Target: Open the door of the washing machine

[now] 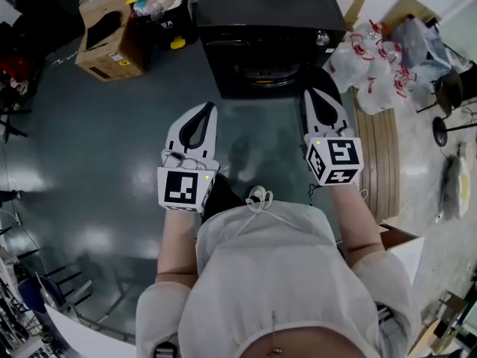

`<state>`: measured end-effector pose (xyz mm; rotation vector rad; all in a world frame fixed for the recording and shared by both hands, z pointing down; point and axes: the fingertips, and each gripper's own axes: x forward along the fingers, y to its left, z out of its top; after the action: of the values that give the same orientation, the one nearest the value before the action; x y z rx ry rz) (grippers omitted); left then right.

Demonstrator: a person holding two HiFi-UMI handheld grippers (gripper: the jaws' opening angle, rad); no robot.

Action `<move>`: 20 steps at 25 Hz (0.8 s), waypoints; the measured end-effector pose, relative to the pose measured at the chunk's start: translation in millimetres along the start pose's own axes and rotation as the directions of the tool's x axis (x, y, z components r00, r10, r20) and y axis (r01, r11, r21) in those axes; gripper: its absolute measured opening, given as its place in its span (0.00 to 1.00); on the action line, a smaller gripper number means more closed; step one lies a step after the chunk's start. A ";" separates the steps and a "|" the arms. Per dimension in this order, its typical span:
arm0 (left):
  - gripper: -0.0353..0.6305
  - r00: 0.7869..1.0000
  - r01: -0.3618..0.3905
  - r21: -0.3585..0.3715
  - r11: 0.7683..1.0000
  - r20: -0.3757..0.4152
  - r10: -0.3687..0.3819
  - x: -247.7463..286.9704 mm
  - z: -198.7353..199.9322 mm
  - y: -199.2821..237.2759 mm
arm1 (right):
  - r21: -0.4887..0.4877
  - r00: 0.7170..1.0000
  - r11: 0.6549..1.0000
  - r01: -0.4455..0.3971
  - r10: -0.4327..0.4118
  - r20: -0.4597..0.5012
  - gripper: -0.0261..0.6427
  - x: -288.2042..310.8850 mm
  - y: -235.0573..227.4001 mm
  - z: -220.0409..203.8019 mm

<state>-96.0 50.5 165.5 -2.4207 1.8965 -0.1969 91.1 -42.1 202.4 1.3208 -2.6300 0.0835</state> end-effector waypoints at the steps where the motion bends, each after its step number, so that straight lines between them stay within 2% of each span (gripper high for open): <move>1: 0.09 1.000 -0.002 0.002 1.000 -0.014 0.002 -4.7 1.6 1.3 | -0.012 1.000 1.000 -0.010 0.010 0.012 0.05 -2.4 2.9 4.1; 5: 0.09 1.000 -0.019 0.006 1.000 0.013 0.019 -16.7 11.5 6.0 | -0.054 0.999 0.998 -0.033 0.035 0.039 0.05 -14.5 9.2 12.6; 10: 0.09 0.999 -0.034 -0.009 0.999 0.016 0.034 -23.2 10.9 14.0 | -0.058 0.998 0.998 -0.032 0.035 0.055 0.05 -21.5 12.4 11.3; 20: 0.09 1.000 -0.008 -0.016 1.000 -0.001 0.008 -20.6 2.6 9.6 | -0.052 0.996 0.997 -0.056 0.059 0.071 0.04 -26.1 22.2 7.5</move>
<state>-109.8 68.1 160.4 -2.4226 1.9156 -0.1828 87.4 -9.2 190.7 1.2553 -2.7123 -0.0221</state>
